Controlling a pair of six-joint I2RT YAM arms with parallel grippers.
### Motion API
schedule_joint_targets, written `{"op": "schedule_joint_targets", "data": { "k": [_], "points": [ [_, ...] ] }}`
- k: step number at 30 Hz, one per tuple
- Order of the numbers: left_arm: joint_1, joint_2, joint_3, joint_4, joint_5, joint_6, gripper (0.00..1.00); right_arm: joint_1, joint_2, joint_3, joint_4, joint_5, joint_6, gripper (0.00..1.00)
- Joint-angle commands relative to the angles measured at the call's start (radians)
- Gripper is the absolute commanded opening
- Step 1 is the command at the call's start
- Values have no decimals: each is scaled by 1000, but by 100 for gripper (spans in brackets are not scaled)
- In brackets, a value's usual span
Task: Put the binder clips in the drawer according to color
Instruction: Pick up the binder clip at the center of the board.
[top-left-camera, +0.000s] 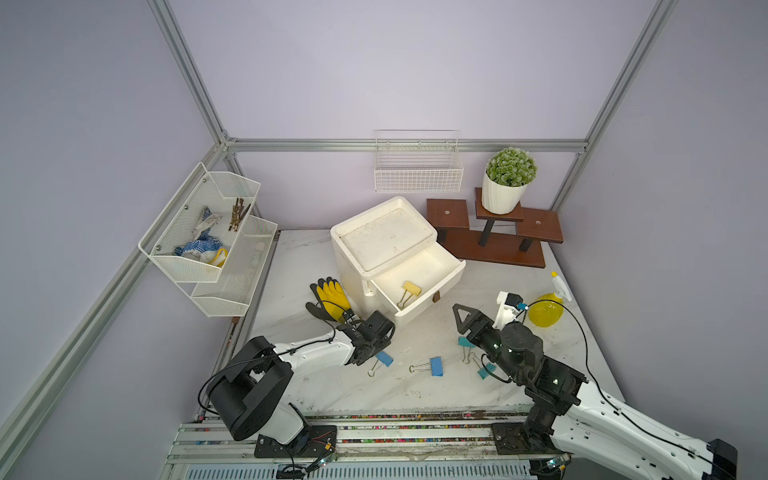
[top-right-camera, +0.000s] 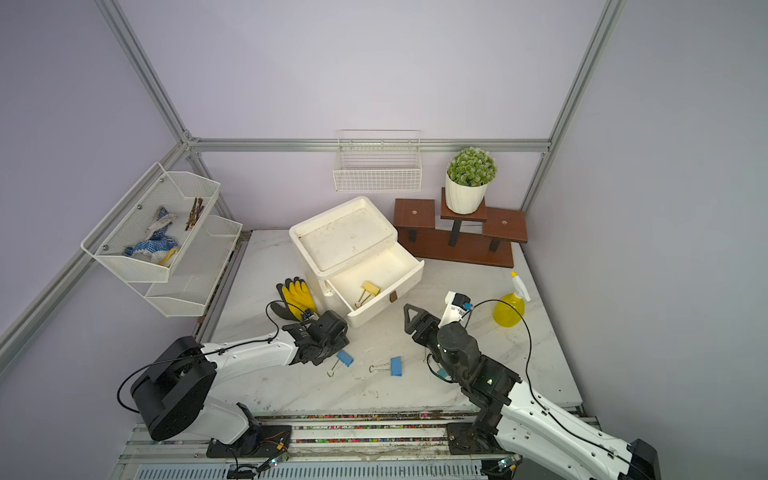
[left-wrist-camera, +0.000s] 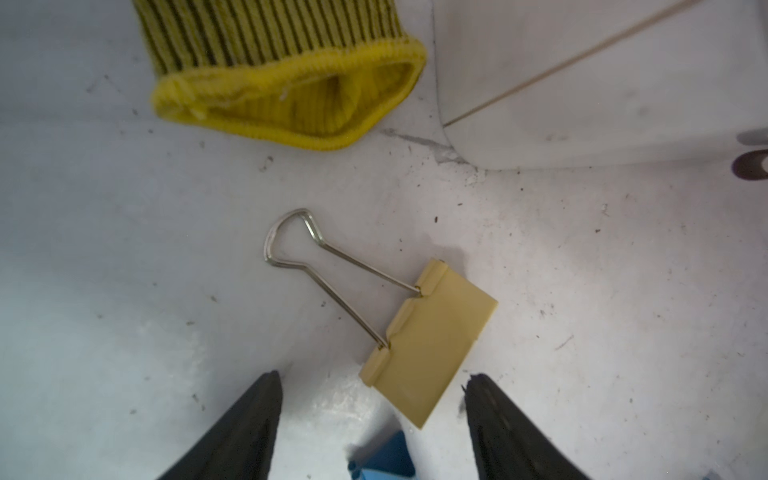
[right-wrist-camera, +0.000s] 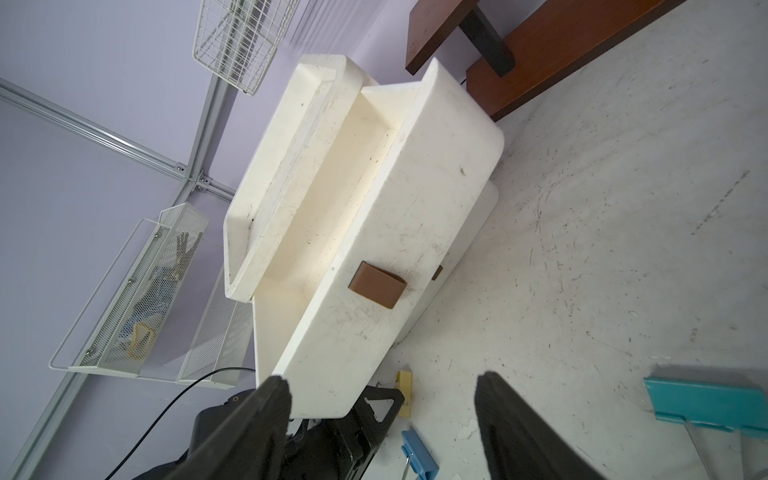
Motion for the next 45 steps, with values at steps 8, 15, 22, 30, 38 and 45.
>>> {"op": "schedule_joint_targets", "data": {
  "k": [8,15,22,30,38,45],
  "points": [
    [28,-23,-18,-72,-19,-69,62,-4,-21,-22,20,6,9,76],
    [43,-202,-97,-185,-45,-146,56,-5,-16,-34,35,2,21,76],
    [50,-356,-176,-284,-33,-207,57,-4,-14,-39,41,4,23,76],
    [49,-472,-237,-148,-2,-522,71,-4,-7,-40,46,-5,20,76],
    [94,-166,89,-452,147,-788,72,-4,-13,-32,35,-3,12,76],
    [157,-50,216,-462,201,-769,89,-4,-36,-44,17,8,12,76]
  ]
}}
